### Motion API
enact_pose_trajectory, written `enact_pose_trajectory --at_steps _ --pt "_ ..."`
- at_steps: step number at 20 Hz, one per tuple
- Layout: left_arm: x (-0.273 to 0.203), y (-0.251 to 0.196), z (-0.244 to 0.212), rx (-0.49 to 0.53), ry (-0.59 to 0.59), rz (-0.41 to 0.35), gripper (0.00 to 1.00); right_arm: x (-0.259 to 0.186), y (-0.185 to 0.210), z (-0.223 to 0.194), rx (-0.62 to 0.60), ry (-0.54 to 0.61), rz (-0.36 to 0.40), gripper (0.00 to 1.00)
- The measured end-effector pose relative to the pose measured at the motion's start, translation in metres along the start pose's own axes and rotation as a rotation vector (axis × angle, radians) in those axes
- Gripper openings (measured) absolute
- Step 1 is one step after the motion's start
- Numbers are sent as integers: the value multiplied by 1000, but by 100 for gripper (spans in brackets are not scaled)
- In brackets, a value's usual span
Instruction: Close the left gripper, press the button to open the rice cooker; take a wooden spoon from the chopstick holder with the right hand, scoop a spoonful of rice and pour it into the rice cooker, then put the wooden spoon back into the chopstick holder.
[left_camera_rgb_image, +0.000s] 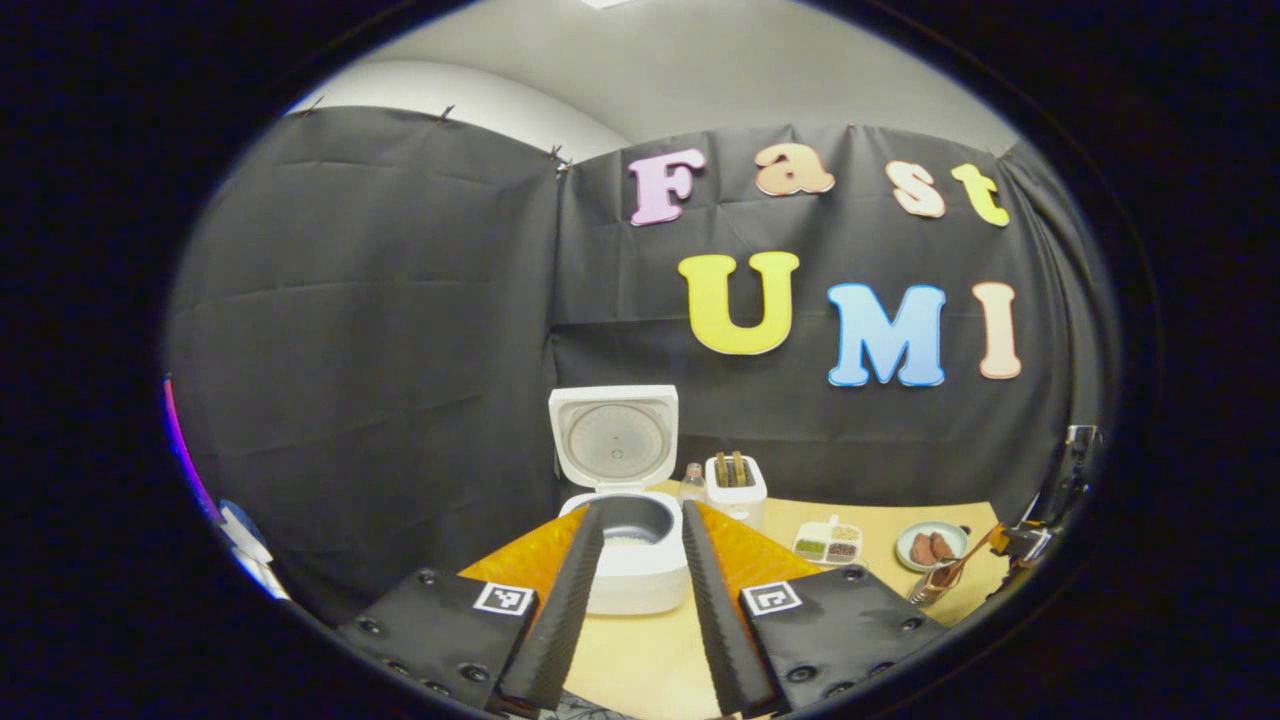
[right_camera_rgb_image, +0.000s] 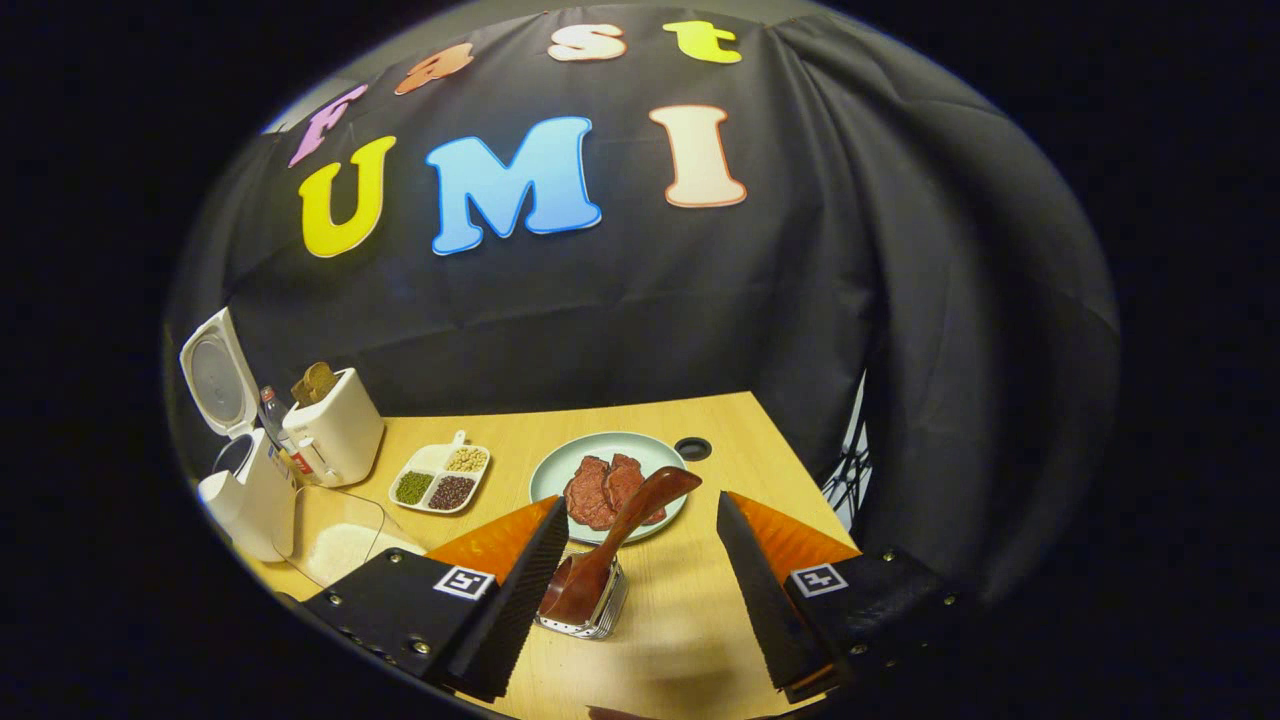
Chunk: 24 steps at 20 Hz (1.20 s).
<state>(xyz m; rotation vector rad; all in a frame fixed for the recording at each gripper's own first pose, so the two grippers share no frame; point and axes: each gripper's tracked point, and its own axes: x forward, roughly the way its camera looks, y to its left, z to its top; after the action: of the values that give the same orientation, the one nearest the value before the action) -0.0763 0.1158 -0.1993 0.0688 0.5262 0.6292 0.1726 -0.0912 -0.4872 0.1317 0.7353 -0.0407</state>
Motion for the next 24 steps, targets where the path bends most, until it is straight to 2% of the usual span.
enact_pose_trajectory --at_steps 2,4,5,6,7,8,9,10,11,12,14,18,22,24 --pt "-6 -12 -4 27 20 -17 64 22 3 -15 54 33 18 89" --pt "-10 -17 -12 18 43 -20 68 41 15 -21 123 69 69 89" --pt "-12 -18 -14 7 52 -21 70 52 17 -30 151 87 74 85" --pt "-15 -19 -21 -2 64 -22 72 61 18 -32 185 100 83 72" --pt "-14 -18 -25 -3 76 -15 74 67 21 -33 225 114 87 71" --pt "-15 -13 -28 -10 81 -11 75 76 22 -35 269 125 75 64" --pt "-17 -11 -28 -17 83 -6 75 75 20 -33 315 126 80 50" --pt "-18 -6 -27 -22 81 0 75 76 27 -27 361 135 119 27" --pt "-20 -2 -26 -24 83 7 75 73 32 -28 397 143 147 27" --pt "-24 2 -28 -21 83 15 75 70 28 -30 409 161 117 29" --pt "-34 12 -25 -12 72 29 75 70 30 -34 440 175 144 15" --pt "-52 23 -23 -24 51 29 75 44 30 -14 425 139 159 15" --pt "-65 36 -16 -59 12 4 72 -5 36 9 350 83 175 15" --pt "-72 46 -11 -82 -17 -19 76 -41 40 25 311 50 183 15"
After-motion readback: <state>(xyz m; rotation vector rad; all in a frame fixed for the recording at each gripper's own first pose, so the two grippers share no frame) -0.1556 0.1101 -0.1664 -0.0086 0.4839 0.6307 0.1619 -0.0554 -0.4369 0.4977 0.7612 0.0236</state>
